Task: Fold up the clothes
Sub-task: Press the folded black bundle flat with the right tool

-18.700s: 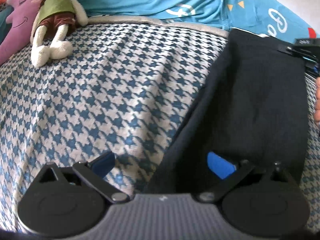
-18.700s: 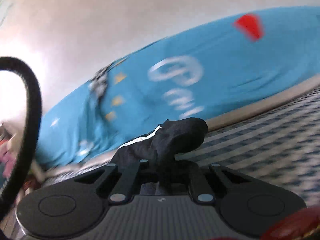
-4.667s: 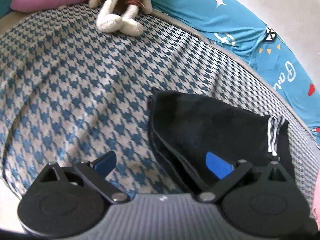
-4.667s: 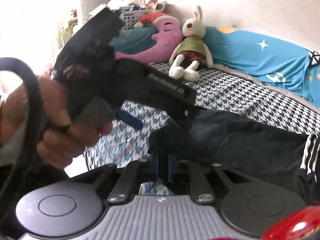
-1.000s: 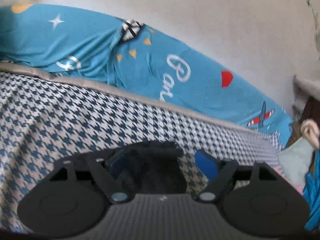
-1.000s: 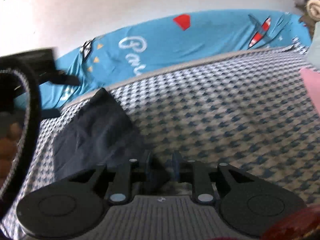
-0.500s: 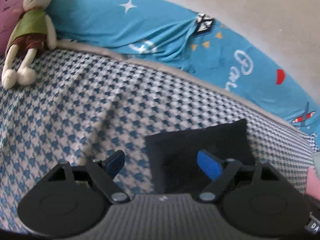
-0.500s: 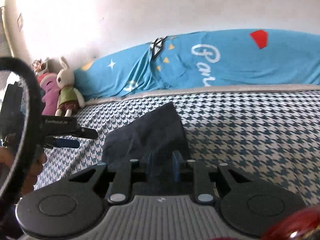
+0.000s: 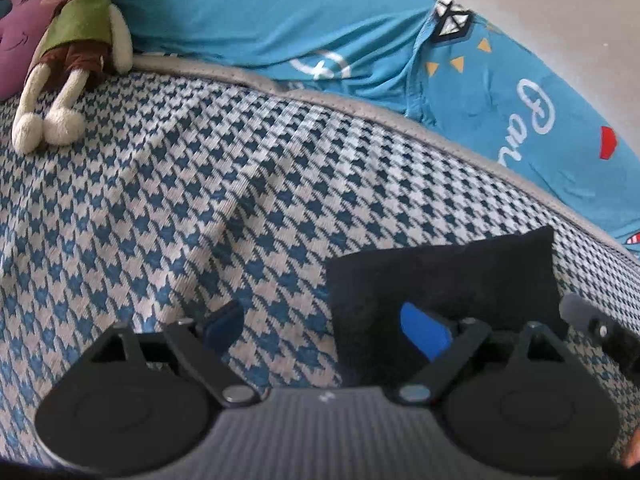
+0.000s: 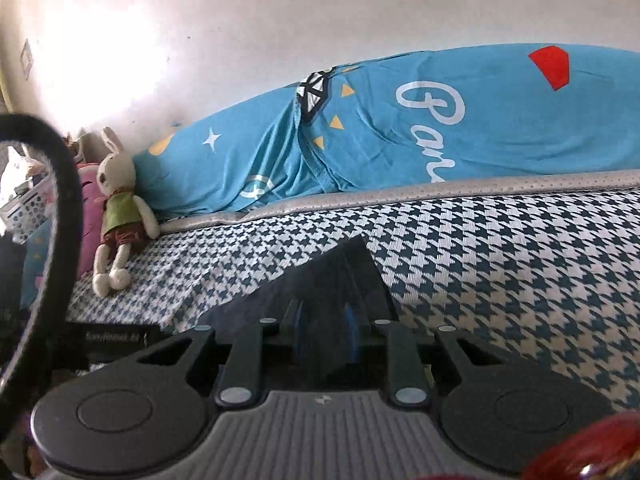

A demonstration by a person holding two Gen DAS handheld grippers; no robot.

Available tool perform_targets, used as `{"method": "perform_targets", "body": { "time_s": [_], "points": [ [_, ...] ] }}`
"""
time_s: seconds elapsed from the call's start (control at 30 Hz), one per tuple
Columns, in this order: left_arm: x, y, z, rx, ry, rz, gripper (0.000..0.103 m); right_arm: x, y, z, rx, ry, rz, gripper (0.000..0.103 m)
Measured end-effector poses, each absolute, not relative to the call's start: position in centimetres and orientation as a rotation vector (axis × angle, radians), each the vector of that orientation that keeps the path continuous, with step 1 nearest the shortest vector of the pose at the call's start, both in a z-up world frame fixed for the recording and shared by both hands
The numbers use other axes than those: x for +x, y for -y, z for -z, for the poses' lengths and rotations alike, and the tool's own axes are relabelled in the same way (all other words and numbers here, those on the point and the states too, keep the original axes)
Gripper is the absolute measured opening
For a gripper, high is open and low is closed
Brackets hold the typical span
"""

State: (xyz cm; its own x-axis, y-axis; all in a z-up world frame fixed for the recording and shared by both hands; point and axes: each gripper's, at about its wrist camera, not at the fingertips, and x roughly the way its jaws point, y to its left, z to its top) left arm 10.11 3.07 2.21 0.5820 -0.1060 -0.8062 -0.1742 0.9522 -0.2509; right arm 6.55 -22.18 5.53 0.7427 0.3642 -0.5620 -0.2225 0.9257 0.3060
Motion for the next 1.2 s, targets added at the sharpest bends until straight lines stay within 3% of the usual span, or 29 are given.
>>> {"method": "perform_targets", "body": {
  "time_s": [0.57, 1.2],
  "points": [
    [11.0, -2.4, -0.6, -0.268, -0.983, -0.099, 0.096, 10.3, 21.4, -3.2, 0.269, -0.721, -0.239, 0.015],
    [5.8, 0.4, -2.2, -0.191, -0.921, 0.026, 0.096, 4.4, 23.9, -5.1, 0.251, -0.812, -0.241, 0.016]
  ]
}}
